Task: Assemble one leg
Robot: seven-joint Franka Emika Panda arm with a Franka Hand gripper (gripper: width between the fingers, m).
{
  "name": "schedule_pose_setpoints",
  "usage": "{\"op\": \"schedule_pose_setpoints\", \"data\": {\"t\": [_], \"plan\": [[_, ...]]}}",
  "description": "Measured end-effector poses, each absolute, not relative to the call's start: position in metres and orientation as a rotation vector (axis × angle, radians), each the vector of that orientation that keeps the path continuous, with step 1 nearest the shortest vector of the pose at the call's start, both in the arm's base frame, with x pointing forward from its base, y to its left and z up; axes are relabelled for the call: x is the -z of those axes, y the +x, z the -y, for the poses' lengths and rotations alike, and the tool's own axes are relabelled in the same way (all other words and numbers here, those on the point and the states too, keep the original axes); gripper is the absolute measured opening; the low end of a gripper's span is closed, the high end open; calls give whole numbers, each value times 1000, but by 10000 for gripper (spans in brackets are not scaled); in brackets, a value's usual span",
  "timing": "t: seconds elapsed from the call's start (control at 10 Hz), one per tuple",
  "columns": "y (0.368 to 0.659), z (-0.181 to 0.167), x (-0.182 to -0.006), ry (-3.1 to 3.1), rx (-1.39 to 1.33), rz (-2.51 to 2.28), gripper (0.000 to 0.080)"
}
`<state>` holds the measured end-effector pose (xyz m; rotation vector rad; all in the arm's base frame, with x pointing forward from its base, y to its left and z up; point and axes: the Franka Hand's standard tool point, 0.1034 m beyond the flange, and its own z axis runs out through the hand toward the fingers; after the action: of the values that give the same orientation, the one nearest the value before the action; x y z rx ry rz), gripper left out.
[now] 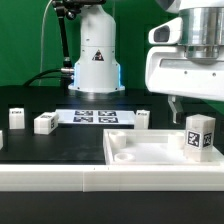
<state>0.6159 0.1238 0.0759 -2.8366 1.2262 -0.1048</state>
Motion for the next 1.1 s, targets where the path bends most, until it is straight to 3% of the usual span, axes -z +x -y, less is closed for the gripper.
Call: {"op": "schedule_pose_setpoints", "data": {"t": [0.6,1.1], "plan": [[615,-126,-75,-3115,123,-158,649],[615,-125,-73,-3128,123,359,649]]}}
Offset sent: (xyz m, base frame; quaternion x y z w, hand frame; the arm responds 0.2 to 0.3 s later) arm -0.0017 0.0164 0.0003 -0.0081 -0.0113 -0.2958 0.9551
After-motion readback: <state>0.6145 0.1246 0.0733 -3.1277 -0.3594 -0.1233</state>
